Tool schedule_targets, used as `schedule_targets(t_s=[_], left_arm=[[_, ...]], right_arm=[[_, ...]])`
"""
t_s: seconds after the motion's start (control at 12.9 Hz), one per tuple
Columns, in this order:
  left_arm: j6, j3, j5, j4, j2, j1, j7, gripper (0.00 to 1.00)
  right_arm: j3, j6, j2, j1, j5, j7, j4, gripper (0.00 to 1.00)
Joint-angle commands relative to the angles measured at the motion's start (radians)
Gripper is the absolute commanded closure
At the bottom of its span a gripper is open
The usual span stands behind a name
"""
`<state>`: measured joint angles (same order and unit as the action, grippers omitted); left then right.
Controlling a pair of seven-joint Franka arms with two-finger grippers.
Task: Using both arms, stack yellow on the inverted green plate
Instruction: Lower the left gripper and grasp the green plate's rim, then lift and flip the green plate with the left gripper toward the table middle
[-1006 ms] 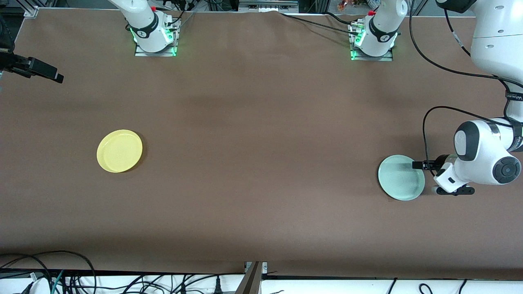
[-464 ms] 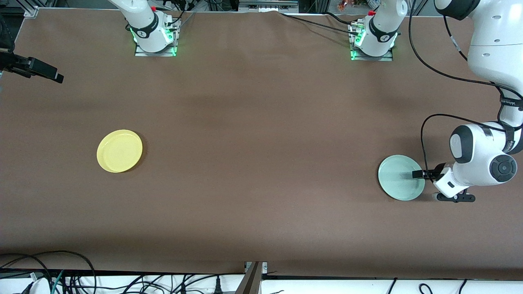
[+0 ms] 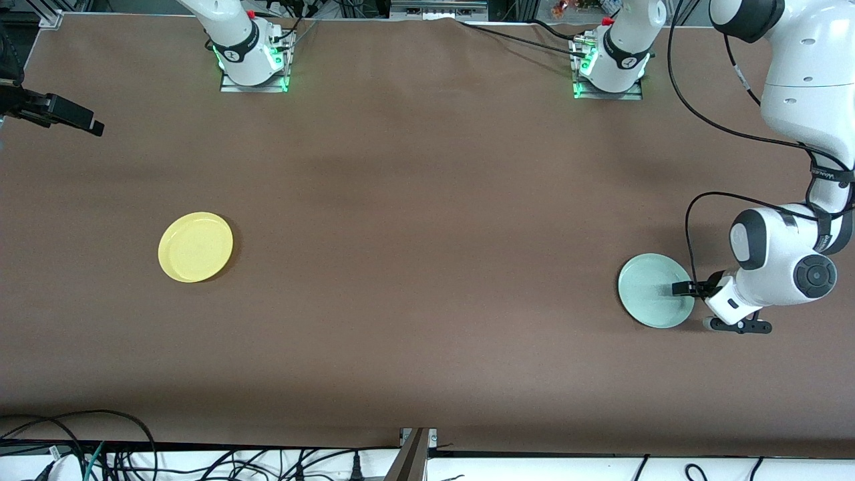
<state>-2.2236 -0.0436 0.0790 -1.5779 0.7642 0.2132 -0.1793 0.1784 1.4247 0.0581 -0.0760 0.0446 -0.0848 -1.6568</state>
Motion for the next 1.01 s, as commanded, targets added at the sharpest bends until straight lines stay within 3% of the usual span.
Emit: schedule_targets(t_s=[0.0, 0.08, 0.23, 0.46, 0.7, 0.93], left_arm=[[-0.021, -0.009, 0.013, -0.005, 0.012, 0.011, -0.022, 0.32], [-0.022, -0.009, 0.015, -0.005, 0.015, 0.011, -0.022, 0.49], [-0.040, -0.009, 0.013, -0.002, 0.023, 0.005, -0.023, 0.70], [-0.047, -0.009, 0.005, -0.001, 0.018, 0.002, -0.023, 0.88], [-0.037, -0.010, 0.005, -0.004, 0.014, 0.009, -0.023, 0.99], [-0.034, -0.012, 0.005, 0.007, 0.009, 0.008, -0.045, 1.00]], right_arm=[[-0.002, -0.017, 0.005, -0.001, -0.005, -0.003, 0.012, 0.00], [-0.003, -0.018, 0.005, -0.001, -0.005, -0.003, 0.012, 0.00], [-0.004, -0.017, 0.005, -0.001, -0.005, -0.003, 0.011, 0.00], [-0.003, -0.017, 0.005, -0.001, -0.005, -0.003, 0.012, 0.00], [-0.004, -0.017, 0.005, -0.001, -0.005, -0.003, 0.012, 0.00], [-0.004, -0.018, 0.005, -0.001, -0.005, -0.006, 0.012, 0.00]])
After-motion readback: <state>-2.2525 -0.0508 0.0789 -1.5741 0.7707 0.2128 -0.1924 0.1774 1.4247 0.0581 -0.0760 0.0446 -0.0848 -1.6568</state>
